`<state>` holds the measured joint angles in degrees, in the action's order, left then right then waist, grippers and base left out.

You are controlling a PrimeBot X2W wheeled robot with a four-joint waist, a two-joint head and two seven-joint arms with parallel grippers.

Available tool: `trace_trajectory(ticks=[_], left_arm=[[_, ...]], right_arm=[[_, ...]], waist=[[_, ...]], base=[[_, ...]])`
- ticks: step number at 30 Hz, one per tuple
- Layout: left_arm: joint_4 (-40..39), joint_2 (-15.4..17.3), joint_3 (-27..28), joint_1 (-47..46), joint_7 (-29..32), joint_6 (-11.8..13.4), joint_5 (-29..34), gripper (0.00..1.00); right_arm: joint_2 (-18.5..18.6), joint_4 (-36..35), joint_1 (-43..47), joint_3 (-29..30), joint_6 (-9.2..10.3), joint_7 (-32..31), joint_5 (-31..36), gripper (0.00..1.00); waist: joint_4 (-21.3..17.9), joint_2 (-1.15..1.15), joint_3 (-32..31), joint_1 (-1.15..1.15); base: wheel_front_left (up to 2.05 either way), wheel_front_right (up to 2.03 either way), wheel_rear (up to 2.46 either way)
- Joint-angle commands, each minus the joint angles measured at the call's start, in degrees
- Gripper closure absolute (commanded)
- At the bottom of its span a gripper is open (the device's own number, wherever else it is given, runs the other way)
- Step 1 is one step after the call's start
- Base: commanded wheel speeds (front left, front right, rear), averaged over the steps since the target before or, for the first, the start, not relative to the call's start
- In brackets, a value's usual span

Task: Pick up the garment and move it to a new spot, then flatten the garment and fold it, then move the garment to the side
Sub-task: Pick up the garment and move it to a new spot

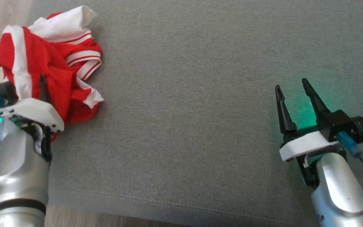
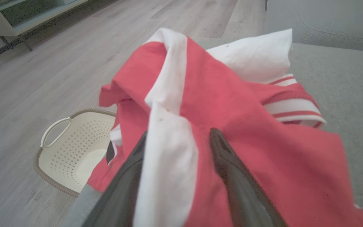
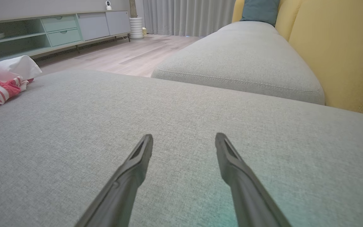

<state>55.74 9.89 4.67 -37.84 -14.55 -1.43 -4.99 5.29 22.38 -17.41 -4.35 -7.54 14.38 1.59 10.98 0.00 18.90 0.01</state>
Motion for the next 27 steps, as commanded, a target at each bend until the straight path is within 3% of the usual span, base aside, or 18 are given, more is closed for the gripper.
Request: trace_trajectory(ticks=[1,2,13,23,27], left_arm=[[-1.6,3.3,1.5,-2.3,-0.4,0.5,0.6,0.60],[-1.9,3.5,1.3,-2.8,-0.4,0.4,0.7,1.00],[-12.5,3.1,-2.1,-5.8,-0.4,-0.6,2.8,1.00],[-19.5,-2.4,-8.6,-9.6,-0.4,-3.2,3.7,1.00],[-20.7,-6.0,-14.3,-11.5,-0.4,-4.5,2.8,1.00]], right_arm=[[-0.4,-1.5,-1.2,-1.3,0.05,0.6,-0.2,0.00],[-0.4,-1.5,-1.2,-1.2,0.05,0.6,-0.3,0.00],[-1.9,-1.5,-0.2,-1.5,0.05,0.6,-1.9,0.00],[-2.4,-2.7,-0.9,-5.6,0.05,0.6,-5.8,0.00],[-2.4,-4.1,-1.0,-7.2,0.05,0.6,-7.7,0.00]], waist=[[-0.3,0.00,-0.1,-0.01],[-0.5,0.00,-0.2,-0.01],[-5.9,0.00,-4.1,-0.01],[-17.6,0.00,-6.2,-0.01],[-23.5,0.00,-5.7,-0.01]], base=[[0.00,0.00,0.00],[0.00,0.00,0.00],[0.00,0.00,0.00],[0.00,0.00,0.00],[0.00,0.00,0.00]])
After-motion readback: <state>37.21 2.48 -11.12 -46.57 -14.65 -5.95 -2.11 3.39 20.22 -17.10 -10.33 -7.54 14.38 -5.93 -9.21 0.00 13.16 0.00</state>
